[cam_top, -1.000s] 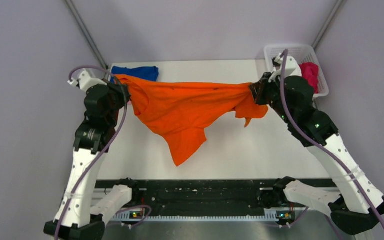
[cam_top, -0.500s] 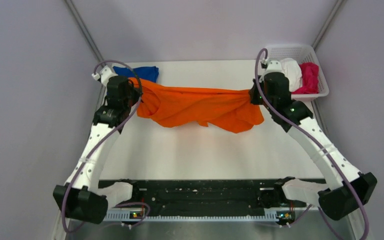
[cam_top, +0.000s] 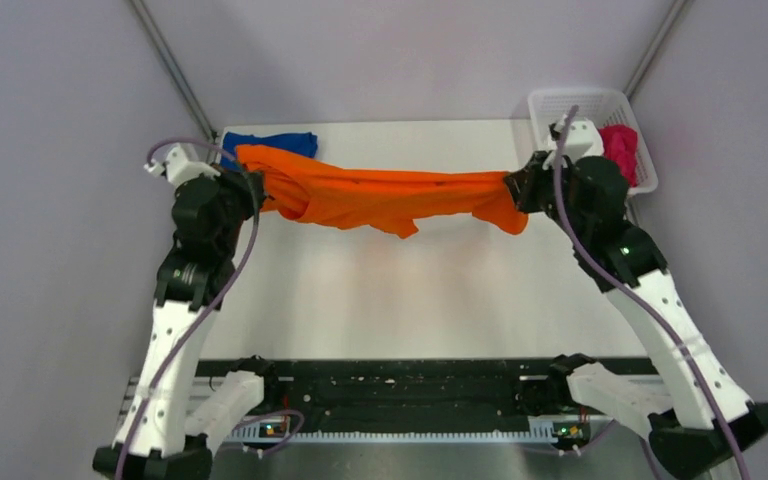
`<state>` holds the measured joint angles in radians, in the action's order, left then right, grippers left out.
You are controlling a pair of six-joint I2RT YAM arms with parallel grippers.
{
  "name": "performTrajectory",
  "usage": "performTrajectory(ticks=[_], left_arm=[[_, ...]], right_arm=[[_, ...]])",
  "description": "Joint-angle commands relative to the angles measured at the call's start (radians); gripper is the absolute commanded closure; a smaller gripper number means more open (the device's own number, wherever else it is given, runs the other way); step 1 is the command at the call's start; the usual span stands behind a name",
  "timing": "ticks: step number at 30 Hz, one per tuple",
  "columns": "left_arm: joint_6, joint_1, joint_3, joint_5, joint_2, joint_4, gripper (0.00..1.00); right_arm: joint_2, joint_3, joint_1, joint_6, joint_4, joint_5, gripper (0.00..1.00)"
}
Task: Fold and stack the t-shirts
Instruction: Flatten out the tshirt
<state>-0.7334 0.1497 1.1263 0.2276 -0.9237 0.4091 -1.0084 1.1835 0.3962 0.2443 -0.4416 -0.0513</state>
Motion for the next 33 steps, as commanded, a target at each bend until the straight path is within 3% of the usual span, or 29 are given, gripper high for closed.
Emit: performTrajectory(ticks=[1, 6, 11, 14, 18, 19, 20, 21, 22, 23, 24, 27, 33], left_arm=[[0.009, -0.01, -0.01, -0.02, 0.213, 0.0, 1.0], [0.01, -0.01, -0.004, -0.033, 0.289, 0.036, 1.0], [0.007, -0.009, -0.018, -0.048, 0.179, 0.013, 1.0], [-0.007, -0.01, -0.09, 0.021, 0.065, -0.074, 1.0], [-0.023, -0.011, -0.137, 0.115, -0.197, -0.189, 0.88], [-0.022, -0.012, -0.121, 0.14, -0.288, -0.203, 0.81], [-0.019, -0.015, -0.081, 0.154, -0.378, -0.196, 0.66], [-0.024, -0.019, -0.015, 0.151, -0.476, -0.146, 0.48], [-0.036, -0.022, 0.058, 0.142, -0.585, -0.073, 0.28], [-0.038, -0.022, 0.126, 0.134, -0.627, -0.001, 0.16], [-0.03, -0.022, 0.176, 0.106, -0.681, 0.057, 0.1], [-0.012, -0.019, 0.175, 0.062, -0.669, 0.075, 0.02], [0.035, 0.048, -0.032, -0.082, -0.465, 0.068, 0.01]], right_arm=[[0.191, -0.001, -0.011, -0.005, 0.016, 0.129, 1.0], [0.28, -0.01, -0.011, 0.016, -0.016, 0.14, 1.0], [0.227, -0.056, -0.01, 0.025, 0.013, 0.064, 1.0], [0.135, -0.119, -0.011, 0.038, 0.073, -0.046, 1.0], [-0.117, -0.207, -0.025, 0.061, 0.22, -0.156, 1.0], [-0.201, -0.204, -0.038, 0.067, 0.26, -0.149, 1.0], [-0.301, -0.187, -0.055, 0.066, 0.296, -0.126, 0.98], [-0.4, -0.149, -0.067, 0.07, 0.315, -0.129, 0.8], [-0.484, -0.095, -0.07, 0.079, 0.289, -0.154, 0.51], [-0.561, -0.03, -0.072, 0.088, 0.25, -0.182, 0.17], [-0.629, 0.026, -0.072, 0.095, 0.201, -0.198, 0.03], [-0.65, 0.079, -0.071, 0.093, 0.163, -0.186, 0.01], [-0.378, -0.195, -0.073, 0.152, 0.314, -0.189, 0.01]])
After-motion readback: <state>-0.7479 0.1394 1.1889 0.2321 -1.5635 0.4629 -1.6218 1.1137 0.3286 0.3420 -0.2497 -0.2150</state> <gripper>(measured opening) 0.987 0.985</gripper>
